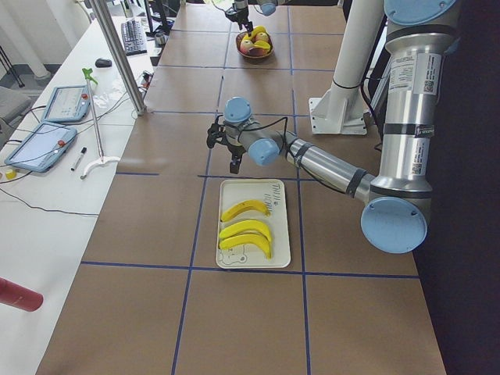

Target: Transfer all bananas from basket to plate

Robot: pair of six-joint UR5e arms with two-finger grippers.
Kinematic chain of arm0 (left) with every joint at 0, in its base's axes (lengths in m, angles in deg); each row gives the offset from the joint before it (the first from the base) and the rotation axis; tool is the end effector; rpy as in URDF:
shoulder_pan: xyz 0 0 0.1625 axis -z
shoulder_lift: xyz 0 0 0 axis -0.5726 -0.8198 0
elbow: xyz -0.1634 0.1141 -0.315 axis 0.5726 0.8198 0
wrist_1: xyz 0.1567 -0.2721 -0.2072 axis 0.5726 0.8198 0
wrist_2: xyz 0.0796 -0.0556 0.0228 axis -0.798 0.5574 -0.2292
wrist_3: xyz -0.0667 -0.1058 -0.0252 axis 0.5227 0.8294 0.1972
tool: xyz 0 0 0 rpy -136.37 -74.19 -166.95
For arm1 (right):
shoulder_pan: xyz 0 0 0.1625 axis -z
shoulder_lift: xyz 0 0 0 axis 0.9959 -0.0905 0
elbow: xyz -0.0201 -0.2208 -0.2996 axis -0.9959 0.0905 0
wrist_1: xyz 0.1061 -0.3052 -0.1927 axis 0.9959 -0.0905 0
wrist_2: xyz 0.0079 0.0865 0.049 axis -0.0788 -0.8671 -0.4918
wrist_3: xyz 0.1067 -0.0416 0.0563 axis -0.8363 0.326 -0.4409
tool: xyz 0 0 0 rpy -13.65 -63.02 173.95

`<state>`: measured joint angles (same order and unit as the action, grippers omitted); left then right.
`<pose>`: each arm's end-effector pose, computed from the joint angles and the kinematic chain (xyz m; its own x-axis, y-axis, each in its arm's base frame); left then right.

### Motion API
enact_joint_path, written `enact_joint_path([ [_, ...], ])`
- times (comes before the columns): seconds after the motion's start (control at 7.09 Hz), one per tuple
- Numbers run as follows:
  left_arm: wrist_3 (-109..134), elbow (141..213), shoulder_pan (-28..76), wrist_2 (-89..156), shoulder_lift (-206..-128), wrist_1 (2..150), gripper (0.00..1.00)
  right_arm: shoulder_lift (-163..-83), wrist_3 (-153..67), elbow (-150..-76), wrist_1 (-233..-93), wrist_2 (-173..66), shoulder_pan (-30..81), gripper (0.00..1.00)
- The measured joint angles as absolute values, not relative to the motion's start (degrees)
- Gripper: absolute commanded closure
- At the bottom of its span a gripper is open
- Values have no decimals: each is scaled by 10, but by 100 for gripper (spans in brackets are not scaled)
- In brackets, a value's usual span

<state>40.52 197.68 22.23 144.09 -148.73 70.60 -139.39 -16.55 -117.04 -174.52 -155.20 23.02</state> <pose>0.2145 -0.4197 0.3996 0.5359 0.1658 -0.8278 -0.0358 0.9841 0.1739 -0.1795 -0.4625 0.5486 0.5765 -0.6373 0.5114 0.5680 0.7625 0.3098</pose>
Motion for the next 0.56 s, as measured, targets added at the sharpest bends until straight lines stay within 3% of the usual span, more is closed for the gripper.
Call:
enact_joint_path([
  [0.56,405,1977,222,1441,-1487,706,0,-1380,-160,-1152,-1749,-1556,234,14],
])
